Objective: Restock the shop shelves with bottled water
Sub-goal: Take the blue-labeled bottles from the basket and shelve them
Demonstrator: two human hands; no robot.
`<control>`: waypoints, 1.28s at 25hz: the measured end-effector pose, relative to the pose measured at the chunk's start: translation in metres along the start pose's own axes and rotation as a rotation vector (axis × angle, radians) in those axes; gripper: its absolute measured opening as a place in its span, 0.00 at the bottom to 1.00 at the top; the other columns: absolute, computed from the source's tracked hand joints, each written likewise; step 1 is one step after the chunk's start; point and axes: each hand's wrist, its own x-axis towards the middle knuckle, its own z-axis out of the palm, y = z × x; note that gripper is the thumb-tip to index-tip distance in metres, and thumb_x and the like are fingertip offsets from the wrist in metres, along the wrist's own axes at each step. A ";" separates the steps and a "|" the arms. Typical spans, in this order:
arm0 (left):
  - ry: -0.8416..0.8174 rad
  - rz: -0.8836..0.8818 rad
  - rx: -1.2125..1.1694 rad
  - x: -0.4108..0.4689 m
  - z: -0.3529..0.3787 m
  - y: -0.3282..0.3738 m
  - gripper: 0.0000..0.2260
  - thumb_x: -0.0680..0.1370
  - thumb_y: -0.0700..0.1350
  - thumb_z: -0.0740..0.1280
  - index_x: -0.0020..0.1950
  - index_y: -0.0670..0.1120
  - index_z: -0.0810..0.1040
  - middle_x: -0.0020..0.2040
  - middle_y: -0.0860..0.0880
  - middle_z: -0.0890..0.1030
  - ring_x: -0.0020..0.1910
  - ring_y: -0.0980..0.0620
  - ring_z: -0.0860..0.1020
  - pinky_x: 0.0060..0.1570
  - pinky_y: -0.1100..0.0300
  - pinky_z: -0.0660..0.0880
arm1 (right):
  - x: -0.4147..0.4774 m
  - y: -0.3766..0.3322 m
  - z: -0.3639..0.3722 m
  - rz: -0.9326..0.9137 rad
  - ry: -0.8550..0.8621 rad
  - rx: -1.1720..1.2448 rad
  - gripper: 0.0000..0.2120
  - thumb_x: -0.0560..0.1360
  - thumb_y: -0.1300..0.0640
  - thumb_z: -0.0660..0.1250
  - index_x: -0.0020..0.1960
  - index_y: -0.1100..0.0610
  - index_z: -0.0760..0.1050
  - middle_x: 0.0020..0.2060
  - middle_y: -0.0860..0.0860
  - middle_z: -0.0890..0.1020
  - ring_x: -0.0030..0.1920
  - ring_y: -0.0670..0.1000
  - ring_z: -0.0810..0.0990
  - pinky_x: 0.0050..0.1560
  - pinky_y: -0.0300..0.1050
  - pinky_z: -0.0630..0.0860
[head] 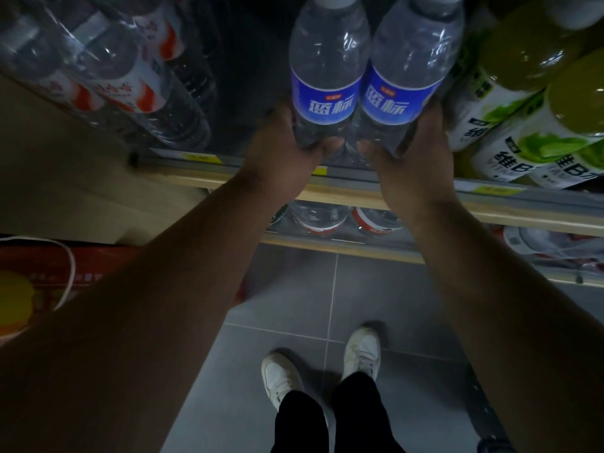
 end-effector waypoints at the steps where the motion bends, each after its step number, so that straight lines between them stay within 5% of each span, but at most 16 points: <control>1: 0.008 -0.014 0.030 0.002 -0.001 0.001 0.29 0.68 0.51 0.76 0.65 0.45 0.72 0.61 0.47 0.80 0.61 0.51 0.78 0.62 0.48 0.76 | 0.003 -0.003 0.000 0.017 -0.012 0.009 0.33 0.69 0.53 0.75 0.69 0.54 0.65 0.61 0.48 0.77 0.59 0.46 0.75 0.54 0.33 0.71; 4: 0.072 -0.049 0.028 0.010 0.001 0.005 0.27 0.69 0.46 0.78 0.64 0.44 0.72 0.62 0.47 0.80 0.60 0.50 0.79 0.61 0.50 0.76 | 0.011 -0.010 0.004 0.052 0.021 0.034 0.31 0.68 0.56 0.75 0.67 0.56 0.67 0.56 0.45 0.77 0.53 0.42 0.75 0.44 0.23 0.68; 6: 0.124 -0.055 -0.016 0.017 0.005 0.005 0.28 0.69 0.46 0.77 0.65 0.43 0.71 0.63 0.47 0.80 0.61 0.50 0.79 0.61 0.47 0.76 | 0.018 -0.013 0.007 0.081 0.085 0.038 0.29 0.68 0.56 0.75 0.65 0.58 0.66 0.52 0.46 0.75 0.50 0.44 0.74 0.41 0.28 0.69; 10: 0.189 -0.079 -0.002 0.037 0.011 0.002 0.25 0.72 0.45 0.75 0.65 0.43 0.72 0.62 0.47 0.80 0.61 0.50 0.78 0.62 0.49 0.76 | 0.032 -0.015 0.022 0.138 0.141 0.080 0.29 0.67 0.56 0.75 0.64 0.58 0.67 0.53 0.49 0.76 0.53 0.48 0.75 0.52 0.41 0.75; 18: 0.182 -0.005 0.046 0.049 0.015 0.001 0.21 0.74 0.45 0.73 0.66 0.46 0.75 0.61 0.50 0.82 0.60 0.54 0.79 0.61 0.57 0.75 | 0.050 -0.005 0.037 0.181 0.213 0.081 0.34 0.66 0.57 0.74 0.70 0.53 0.67 0.60 0.51 0.80 0.59 0.52 0.78 0.58 0.48 0.76; 32: 0.200 0.003 -0.091 0.082 0.023 0.000 0.19 0.75 0.43 0.72 0.65 0.45 0.76 0.60 0.48 0.82 0.60 0.51 0.79 0.63 0.50 0.75 | 0.075 0.000 0.049 0.165 0.299 0.111 0.23 0.72 0.56 0.73 0.64 0.57 0.72 0.59 0.50 0.81 0.60 0.51 0.78 0.49 0.34 0.69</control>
